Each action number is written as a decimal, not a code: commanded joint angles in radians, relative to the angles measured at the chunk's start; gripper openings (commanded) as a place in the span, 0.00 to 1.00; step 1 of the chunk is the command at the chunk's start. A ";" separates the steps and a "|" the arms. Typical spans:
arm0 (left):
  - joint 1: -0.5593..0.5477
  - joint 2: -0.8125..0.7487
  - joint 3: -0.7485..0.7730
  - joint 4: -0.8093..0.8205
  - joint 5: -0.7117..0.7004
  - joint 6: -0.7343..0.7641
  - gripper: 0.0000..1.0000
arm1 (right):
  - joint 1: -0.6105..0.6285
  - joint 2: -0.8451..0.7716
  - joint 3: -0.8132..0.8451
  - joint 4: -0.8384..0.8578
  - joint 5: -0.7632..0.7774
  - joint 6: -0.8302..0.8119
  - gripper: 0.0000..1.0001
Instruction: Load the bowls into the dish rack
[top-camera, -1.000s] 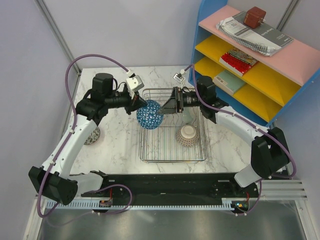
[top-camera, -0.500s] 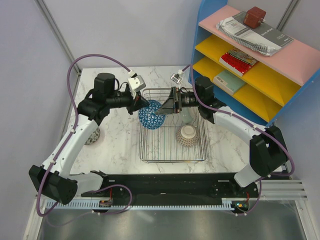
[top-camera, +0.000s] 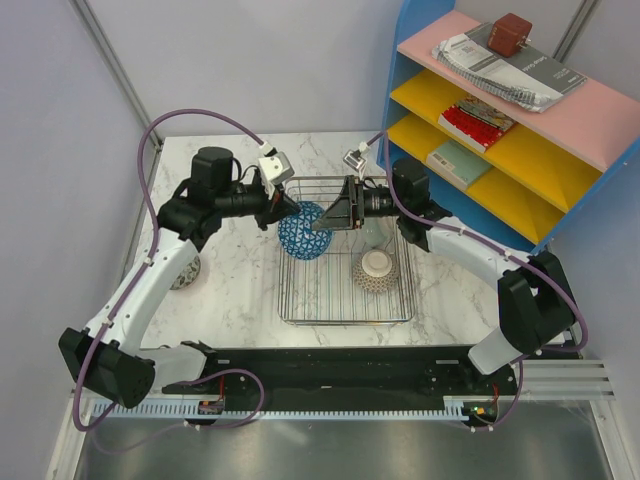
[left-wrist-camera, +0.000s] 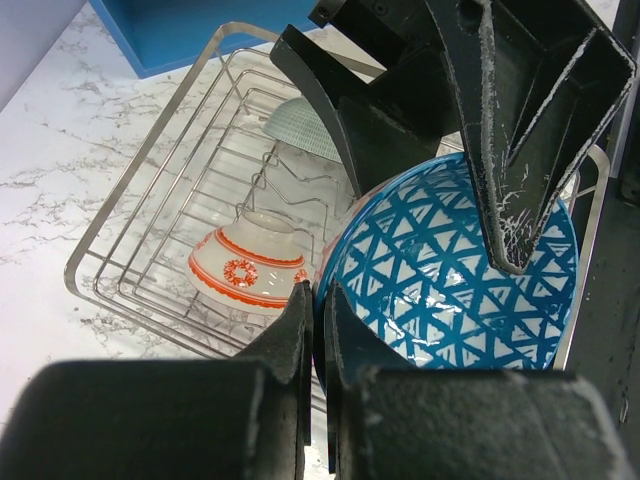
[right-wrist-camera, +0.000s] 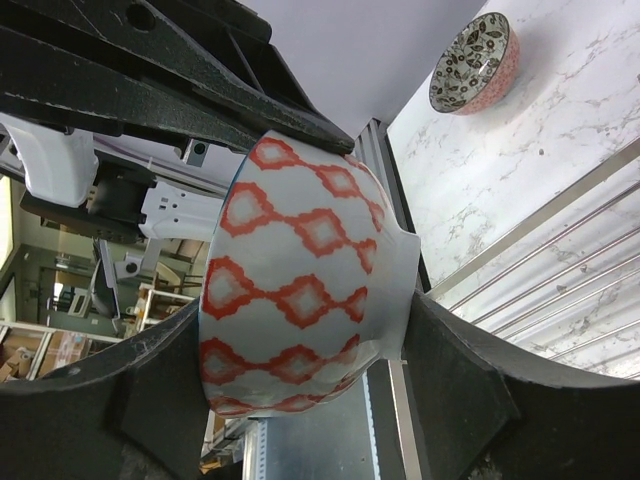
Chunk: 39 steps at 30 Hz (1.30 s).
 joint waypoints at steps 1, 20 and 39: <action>-0.008 -0.010 0.013 0.081 0.017 -0.036 0.02 | 0.004 -0.034 -0.022 0.093 -0.018 0.028 0.65; -0.013 0.002 0.005 0.081 0.018 -0.036 0.22 | 0.004 -0.055 -0.032 -0.008 0.068 -0.058 0.00; 0.011 -0.017 0.013 0.105 -0.241 -0.089 1.00 | 0.004 -0.075 0.014 -0.282 0.252 -0.316 0.00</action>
